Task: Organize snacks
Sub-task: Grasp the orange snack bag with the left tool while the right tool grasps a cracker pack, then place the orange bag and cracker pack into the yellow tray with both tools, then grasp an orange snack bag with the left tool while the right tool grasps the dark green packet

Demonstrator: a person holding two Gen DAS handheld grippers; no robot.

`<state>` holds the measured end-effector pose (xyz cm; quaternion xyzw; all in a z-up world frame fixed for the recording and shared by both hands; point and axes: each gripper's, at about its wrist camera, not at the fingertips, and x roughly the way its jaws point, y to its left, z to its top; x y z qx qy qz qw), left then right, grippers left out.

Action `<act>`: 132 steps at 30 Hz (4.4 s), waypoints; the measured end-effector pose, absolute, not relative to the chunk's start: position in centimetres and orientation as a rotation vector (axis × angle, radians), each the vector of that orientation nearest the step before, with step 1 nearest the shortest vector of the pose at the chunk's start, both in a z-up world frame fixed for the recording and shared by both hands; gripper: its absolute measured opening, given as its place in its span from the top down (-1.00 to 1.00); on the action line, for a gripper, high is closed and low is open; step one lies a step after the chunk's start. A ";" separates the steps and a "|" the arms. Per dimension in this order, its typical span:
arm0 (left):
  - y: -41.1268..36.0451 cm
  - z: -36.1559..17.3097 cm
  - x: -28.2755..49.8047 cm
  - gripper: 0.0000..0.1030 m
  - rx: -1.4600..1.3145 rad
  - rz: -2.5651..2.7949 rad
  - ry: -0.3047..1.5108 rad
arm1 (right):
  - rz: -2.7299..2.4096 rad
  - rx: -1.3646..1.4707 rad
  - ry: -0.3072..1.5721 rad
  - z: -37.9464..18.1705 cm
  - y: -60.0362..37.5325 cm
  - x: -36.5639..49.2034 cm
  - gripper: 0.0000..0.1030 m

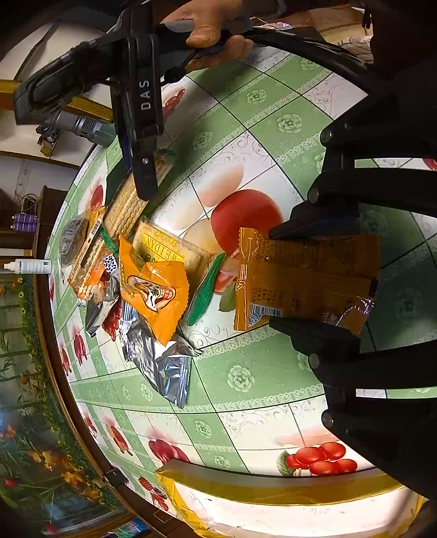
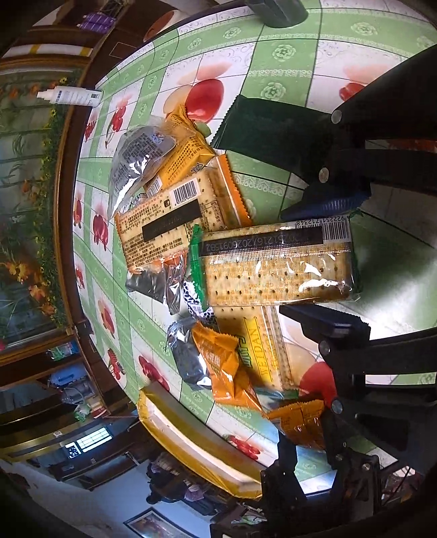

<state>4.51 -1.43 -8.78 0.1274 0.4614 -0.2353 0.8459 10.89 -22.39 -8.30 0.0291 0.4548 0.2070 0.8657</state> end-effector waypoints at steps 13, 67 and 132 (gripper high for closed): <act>3.7 -5.2 3.7 0.21 0.090 -0.420 0.890 | 0.500 0.131 0.882 -4.5 -20.8 8.1 0.07; 22.2 -5.8 6.4 -0.44 -0.162 0.300 0.863 | 0.920 0.255 0.816 -1.4 2.4 14.6 -0.31; -4.4 -7.8 13.8 0.35 0.137 -0.239 0.935 | 0.027 0.051 0.949 -9.9 -26.8 14.2 -0.34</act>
